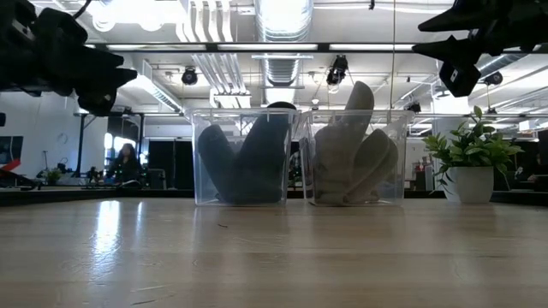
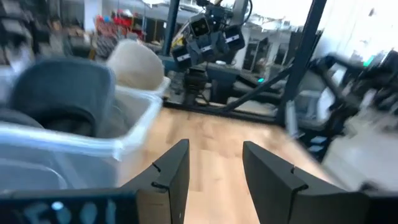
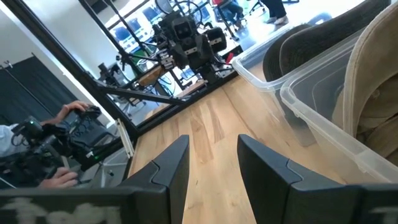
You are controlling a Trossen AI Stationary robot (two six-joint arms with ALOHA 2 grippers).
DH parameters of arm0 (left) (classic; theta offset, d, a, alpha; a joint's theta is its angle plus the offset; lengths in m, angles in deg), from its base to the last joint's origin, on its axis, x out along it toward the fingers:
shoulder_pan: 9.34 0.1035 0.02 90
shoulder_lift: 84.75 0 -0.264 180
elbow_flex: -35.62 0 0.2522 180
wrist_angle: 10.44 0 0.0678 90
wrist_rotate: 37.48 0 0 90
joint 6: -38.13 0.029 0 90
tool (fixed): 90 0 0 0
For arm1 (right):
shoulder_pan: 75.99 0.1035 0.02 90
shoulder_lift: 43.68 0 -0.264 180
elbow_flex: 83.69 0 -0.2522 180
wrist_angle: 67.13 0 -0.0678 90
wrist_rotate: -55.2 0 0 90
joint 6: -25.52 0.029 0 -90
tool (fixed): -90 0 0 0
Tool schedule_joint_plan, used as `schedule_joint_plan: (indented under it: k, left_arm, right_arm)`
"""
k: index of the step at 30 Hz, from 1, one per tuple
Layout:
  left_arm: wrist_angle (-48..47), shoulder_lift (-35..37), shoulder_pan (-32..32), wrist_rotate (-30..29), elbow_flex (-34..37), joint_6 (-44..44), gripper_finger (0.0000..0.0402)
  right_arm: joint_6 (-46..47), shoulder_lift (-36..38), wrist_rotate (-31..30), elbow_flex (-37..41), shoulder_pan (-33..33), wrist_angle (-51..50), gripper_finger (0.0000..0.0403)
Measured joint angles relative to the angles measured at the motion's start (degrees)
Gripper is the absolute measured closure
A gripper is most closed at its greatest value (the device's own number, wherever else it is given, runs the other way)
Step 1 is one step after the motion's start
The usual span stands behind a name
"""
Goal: Pick & Place hat
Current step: Return to Home Position
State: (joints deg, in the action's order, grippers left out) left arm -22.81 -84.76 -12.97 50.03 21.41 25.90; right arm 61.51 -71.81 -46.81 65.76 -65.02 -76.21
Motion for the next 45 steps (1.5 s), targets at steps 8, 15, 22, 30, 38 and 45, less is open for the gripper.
schedule_joint_plan:
  k: [8,15,22,30,38,45]
  left_arm:
    - [-1.34,0.00,4.42,2.01,0.00,9.84,0.0259]
    - [-1.18,0.00,4.38,2.08,0.04,7.63,0.0259]
    - [-0.28,-1.25,4.36,2.00,0.07,7.28,0.0259]
    - [-0.14,-1.27,4.36,1.97,0.09,7.28,0.0259]
    - [-0.09,-1.27,4.32,1.99,0.11,7.28,0.0259]
    - [-0.07,-1.27,4.32,2.00,0.11,7.28,0.0259]
  right_arm:
    - [0.00,-0.21,0.02,-0.01,0.00,-0.04,0.0271]
    - [0.00,-0.21,-0.01,0.00,-0.01,-0.03,0.0271]
    - [0.00,-0.21,-0.01,-0.01,-0.01,-0.04,0.0271]
    - [0.00,-0.17,-0.03,-0.01,-0.01,-0.04,0.0271]
    - [-9.60,0.93,8.87,-0.42,0.14,-8.24,0.0271]
    - [-13.42,4.56,13.79,-0.40,-2.85,-6.61,0.0271]
